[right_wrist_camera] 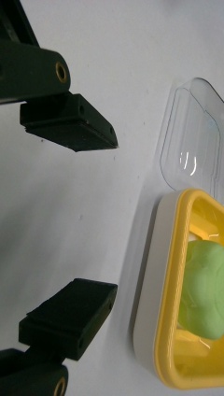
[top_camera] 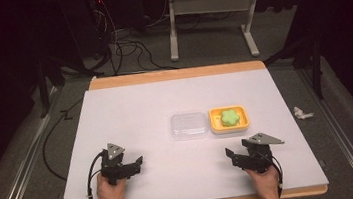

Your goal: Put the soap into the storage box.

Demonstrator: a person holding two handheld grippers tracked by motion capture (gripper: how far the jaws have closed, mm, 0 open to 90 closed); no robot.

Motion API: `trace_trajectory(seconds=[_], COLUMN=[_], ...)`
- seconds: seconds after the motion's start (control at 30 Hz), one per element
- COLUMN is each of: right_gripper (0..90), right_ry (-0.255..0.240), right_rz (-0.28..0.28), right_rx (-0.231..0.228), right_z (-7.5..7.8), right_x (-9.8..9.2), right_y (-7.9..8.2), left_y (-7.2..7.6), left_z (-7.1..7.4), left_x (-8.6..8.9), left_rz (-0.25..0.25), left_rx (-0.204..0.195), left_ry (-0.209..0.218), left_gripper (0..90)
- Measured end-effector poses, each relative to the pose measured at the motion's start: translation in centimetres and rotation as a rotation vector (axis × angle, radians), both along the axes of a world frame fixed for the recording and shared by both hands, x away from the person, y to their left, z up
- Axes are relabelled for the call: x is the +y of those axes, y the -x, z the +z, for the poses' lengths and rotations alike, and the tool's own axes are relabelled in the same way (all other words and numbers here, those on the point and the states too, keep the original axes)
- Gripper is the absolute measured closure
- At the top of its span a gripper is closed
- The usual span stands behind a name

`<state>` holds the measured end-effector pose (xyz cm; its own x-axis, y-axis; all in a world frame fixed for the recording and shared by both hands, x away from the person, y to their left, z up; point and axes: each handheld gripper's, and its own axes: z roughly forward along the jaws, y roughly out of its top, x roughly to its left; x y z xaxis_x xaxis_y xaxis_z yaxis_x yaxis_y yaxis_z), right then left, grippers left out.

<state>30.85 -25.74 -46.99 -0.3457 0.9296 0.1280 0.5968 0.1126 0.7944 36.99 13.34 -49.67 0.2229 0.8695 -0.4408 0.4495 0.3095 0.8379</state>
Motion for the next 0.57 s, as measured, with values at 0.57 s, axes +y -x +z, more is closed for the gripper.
trace_trajectory(seconds=[0.57], right_gripper=[25.9], right_ry=[0.057], right_rz=[0.011], right_rx=[-0.035], right_z=[-0.9], right_x=[1.3], right_y=[0.2], left_y=[0.1], left_z=[0.0], left_x=[0.0], left_rz=[0.003], left_rx=[-0.005], left_ry=[0.002], left_gripper=[15.5])
